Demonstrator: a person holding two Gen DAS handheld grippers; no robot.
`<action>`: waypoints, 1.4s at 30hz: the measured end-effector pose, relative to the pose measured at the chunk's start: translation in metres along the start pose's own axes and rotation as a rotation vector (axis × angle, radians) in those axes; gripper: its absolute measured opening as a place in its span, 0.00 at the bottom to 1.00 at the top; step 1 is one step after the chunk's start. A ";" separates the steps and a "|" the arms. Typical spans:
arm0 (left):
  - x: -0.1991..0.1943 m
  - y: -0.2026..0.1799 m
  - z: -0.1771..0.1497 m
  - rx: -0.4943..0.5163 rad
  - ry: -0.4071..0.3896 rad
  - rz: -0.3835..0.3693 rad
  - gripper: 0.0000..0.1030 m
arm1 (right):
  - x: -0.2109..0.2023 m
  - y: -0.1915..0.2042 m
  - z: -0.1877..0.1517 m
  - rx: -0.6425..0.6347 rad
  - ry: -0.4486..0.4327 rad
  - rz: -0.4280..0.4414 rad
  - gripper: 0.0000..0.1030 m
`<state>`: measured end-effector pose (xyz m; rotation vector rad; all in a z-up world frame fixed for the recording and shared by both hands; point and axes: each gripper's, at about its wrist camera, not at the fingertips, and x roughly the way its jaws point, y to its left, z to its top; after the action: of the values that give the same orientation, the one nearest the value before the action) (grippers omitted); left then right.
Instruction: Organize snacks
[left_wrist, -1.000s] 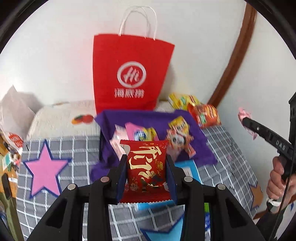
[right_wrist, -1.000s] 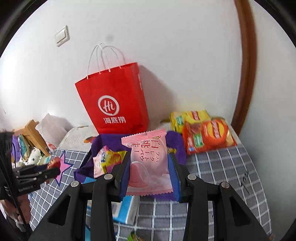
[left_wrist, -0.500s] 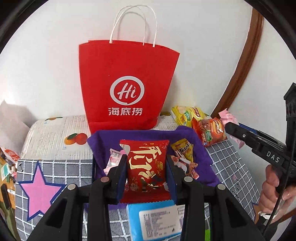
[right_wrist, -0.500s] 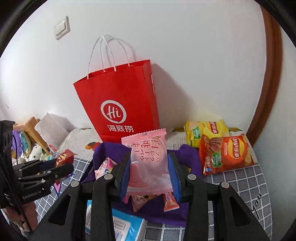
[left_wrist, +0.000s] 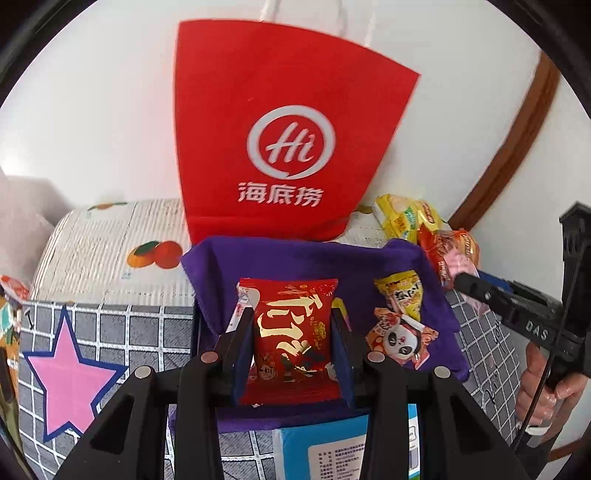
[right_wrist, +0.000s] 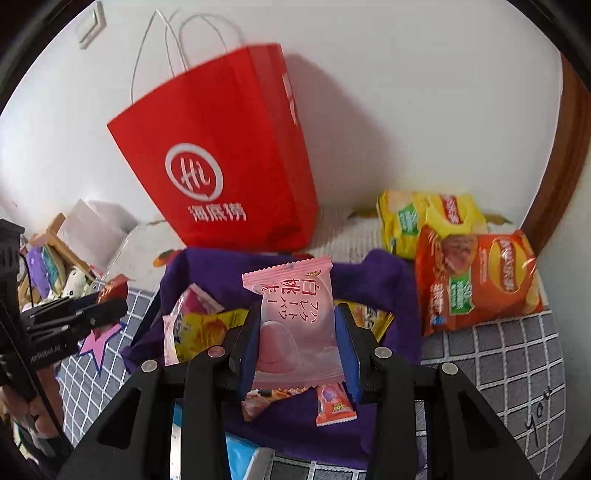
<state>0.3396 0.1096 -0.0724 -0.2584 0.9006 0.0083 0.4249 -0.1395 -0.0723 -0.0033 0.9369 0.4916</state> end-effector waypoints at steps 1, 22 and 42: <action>0.001 0.004 0.000 -0.015 0.005 -0.004 0.35 | 0.002 0.000 -0.001 -0.006 0.010 -0.001 0.37; 0.008 0.015 0.001 -0.038 0.026 -0.015 0.35 | 0.047 -0.028 -0.021 -0.034 0.262 -0.037 0.37; 0.018 0.017 -0.002 -0.053 0.059 -0.018 0.35 | 0.066 -0.024 -0.028 -0.088 0.315 -0.147 0.48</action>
<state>0.3473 0.1234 -0.0910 -0.3170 0.9573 0.0078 0.4454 -0.1405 -0.1455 -0.2334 1.2132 0.4013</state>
